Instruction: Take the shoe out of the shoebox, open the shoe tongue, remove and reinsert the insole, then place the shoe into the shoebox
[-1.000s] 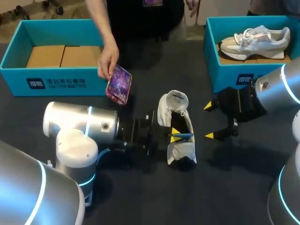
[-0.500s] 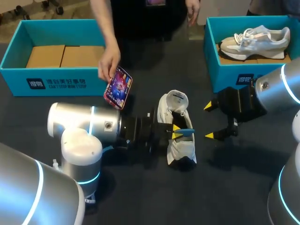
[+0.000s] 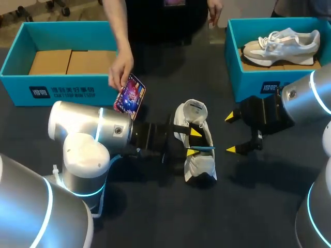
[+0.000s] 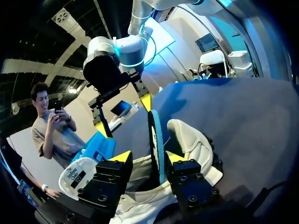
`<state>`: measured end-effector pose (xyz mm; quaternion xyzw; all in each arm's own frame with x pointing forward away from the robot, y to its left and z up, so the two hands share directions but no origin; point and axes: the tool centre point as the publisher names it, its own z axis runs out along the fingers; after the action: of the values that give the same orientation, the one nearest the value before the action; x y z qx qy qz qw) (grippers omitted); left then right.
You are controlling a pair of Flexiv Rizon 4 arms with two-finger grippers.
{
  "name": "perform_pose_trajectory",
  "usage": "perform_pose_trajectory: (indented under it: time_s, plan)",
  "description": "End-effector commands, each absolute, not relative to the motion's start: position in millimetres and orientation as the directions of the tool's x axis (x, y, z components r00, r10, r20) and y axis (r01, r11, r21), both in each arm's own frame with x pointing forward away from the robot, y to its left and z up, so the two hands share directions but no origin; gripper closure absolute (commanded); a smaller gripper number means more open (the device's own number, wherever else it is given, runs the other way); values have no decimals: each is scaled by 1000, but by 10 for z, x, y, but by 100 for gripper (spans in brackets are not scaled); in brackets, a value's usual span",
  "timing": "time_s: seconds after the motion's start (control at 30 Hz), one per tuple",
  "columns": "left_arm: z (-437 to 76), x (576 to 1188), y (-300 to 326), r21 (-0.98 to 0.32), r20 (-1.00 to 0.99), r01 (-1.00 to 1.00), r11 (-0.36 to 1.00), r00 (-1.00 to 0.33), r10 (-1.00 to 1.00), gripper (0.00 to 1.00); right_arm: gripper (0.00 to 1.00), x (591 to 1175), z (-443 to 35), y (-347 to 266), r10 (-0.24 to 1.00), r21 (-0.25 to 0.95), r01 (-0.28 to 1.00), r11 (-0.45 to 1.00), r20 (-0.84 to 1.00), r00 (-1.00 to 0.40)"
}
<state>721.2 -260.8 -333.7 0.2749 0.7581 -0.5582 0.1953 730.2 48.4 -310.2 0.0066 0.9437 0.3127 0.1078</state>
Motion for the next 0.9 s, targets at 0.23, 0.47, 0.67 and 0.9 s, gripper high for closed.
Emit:
perform_pose_trajectory:
  time_s: [0.23, 0.47, 0.67, 0.9]
  plan:
    - [-3192, 7133, -2555, -719, -554, 607, 337, -795, 250, 64, 0, 7290, -3104, 488, 81, 591, -55, 805, -202, -976]
    - [-3257, 7044, -2527, -719, -486, 559, 412, -829, 277, 64, 0, 7290, -3104, 488, 81, 591, -55, 805, -202, -976]
    - [-3304, 7027, -2546, -701, -465, 550, 454, -835, 294, 76, 0, 7290, -3104, 488, 81, 591, -55, 805, -202, -976]
    - [-3392, 7049, -2573, -669, -473, 577, 469, -817, 330, 100, 0, 7290, -3104, 488, 81, 591, -55, 805, -202, -976]
